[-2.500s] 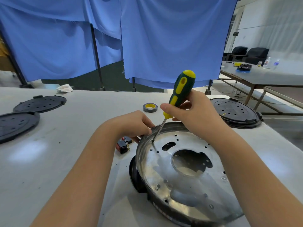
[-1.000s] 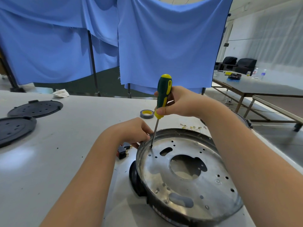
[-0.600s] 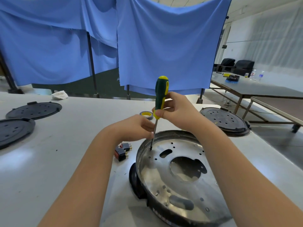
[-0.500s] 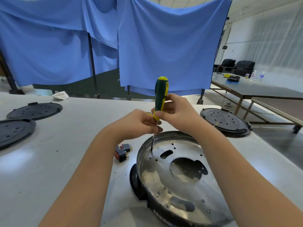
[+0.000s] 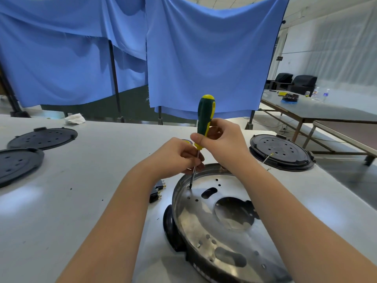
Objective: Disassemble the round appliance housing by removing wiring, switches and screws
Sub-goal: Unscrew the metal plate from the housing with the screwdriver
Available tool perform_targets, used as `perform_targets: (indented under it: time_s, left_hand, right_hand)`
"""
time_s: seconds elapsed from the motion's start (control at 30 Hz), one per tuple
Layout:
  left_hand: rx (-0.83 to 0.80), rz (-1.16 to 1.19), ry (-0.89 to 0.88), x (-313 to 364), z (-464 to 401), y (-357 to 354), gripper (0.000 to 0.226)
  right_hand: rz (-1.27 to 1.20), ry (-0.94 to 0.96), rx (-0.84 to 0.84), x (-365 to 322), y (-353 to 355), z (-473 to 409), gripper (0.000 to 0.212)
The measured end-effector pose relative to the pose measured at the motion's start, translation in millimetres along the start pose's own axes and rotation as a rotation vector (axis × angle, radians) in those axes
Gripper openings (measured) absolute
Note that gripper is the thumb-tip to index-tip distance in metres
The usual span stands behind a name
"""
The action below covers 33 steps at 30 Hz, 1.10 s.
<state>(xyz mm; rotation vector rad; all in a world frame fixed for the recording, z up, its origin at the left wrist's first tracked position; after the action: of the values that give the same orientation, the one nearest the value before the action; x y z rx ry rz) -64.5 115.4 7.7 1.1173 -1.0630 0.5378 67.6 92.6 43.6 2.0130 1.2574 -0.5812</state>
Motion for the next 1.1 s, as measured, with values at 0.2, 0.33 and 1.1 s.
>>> perform_targets:
  time_s: [0.2,0.33,1.1]
  left_hand:
    - [0.046,0.052,0.002,-1.6,2.0,6.6,0.008]
    - [0.075,0.023,-0.014,-0.2,1.8,6.4,0.006]
    - [0.121,-0.029,-0.046,-3.3,-3.1,8.9,0.021]
  right_hand:
    - [-0.024,0.041,-0.122,-8.0,-2.7,-1.3,0.015]
    - [-0.101,0.031,-0.208,-9.6,-1.8,0.1,0.020]
    - [-0.153,0.029,-0.210,-13.8,-2.4,3.2,0.024]
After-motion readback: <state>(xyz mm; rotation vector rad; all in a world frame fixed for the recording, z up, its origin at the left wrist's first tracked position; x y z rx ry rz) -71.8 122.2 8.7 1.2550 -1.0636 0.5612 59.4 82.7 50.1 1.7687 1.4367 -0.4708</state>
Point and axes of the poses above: each hand's wrist, its own z-axis away from the middle knuckle, its own y-axis out of the back of the hand, x = y × z, the point moved 4 cm from there along -z, towards the middle knuckle, and after that the axes turned 11 degrees about y, right-handed, at the moved point
